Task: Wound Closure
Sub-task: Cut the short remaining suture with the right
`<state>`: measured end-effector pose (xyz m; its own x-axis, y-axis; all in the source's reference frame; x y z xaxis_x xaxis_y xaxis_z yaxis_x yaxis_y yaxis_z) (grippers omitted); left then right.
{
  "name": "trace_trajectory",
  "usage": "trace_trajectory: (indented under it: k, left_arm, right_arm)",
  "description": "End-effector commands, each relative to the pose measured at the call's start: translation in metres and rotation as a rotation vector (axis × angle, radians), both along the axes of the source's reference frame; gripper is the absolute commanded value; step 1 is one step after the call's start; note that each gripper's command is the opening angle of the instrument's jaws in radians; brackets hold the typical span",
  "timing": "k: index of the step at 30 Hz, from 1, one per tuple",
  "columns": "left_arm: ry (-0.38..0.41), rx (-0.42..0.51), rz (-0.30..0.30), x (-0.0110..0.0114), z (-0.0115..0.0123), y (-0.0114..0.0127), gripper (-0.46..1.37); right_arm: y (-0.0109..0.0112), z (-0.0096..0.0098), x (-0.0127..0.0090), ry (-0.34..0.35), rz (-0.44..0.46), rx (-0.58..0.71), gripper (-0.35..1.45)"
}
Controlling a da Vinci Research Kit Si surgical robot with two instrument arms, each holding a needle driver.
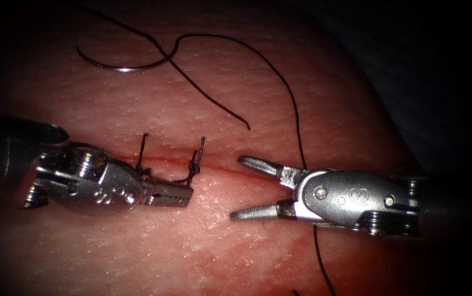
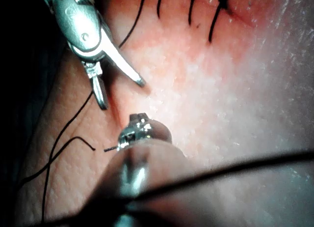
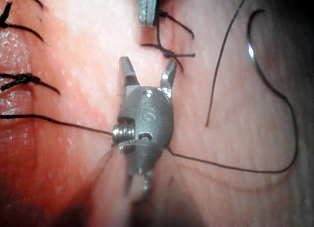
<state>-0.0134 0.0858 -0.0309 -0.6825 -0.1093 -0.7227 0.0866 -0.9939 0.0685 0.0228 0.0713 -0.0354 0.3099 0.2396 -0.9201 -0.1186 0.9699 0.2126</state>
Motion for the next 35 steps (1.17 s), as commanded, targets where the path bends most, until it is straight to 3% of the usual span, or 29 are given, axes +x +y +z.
trace_trajectory:
  k: [1, 5, 12, 19, 35]
  left_arm:
    - [-0.024, 0.01, 0.005, -0.0001, -0.0001, 0.0001, -0.35]
    - [-0.102, 0.044, 0.01, -0.0006, -0.0004, 0.0002, -0.35]
    - [-0.225, 0.097, -0.02, -0.0004, -0.0005, 0.0003, -0.35]
    - [-0.267, 0.134, -0.037, -0.0003, -0.0006, 0.0006, -0.35]
    - [-0.272, 0.138, -0.031, 0.0001, -0.0006, 0.0002, -0.35]
  right_arm:
    - [0.0002, 0.0003, 0.0002, 0.003, -0.014, -0.031, 0.95]
    - [0.0005, 0.001, 0.0005, 0.024, -0.074, -0.147, 0.87]
    - [0.001, 0.0018, 0.0005, 0.02, -0.058, -0.186, 0.9]
    - [0.0013, 0.0021, 0.0006, 0.025, -0.036, -0.193, 0.9]
    - [0.0013, 0.0021, 0.0009, 0.049, -0.01, -0.203, 0.89]
